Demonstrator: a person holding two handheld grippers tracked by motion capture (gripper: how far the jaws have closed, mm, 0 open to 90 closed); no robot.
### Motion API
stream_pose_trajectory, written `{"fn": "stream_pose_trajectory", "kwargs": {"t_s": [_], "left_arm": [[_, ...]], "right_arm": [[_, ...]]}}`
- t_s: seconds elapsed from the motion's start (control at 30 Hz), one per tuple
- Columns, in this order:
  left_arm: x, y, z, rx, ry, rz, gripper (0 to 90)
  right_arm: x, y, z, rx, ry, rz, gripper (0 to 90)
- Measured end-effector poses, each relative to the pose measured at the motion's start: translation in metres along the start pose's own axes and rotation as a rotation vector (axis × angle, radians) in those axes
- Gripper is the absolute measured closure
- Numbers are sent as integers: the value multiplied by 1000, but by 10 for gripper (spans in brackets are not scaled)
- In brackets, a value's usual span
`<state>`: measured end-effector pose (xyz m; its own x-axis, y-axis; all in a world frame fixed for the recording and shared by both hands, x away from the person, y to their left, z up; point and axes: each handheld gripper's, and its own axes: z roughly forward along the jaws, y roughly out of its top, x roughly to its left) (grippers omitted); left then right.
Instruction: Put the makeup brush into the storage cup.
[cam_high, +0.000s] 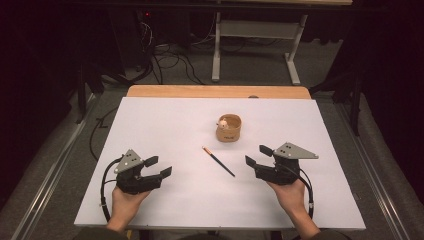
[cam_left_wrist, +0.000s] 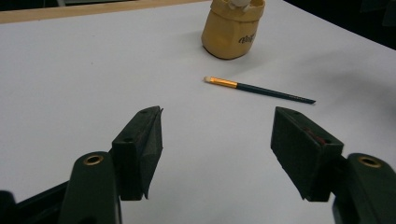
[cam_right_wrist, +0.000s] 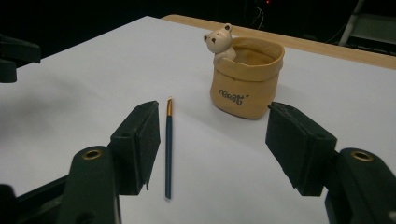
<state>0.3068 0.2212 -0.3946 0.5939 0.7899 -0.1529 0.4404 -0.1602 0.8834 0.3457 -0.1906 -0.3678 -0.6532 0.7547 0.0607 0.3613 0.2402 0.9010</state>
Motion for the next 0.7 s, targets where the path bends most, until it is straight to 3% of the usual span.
{"fn": "stream_pose_trajectory", "kwargs": {"t_s": [0.7], "left_arm": [[0,0,0,3,-1,0,347]], "right_arm": [[9,19,32,-7,32,-1,383]]}}
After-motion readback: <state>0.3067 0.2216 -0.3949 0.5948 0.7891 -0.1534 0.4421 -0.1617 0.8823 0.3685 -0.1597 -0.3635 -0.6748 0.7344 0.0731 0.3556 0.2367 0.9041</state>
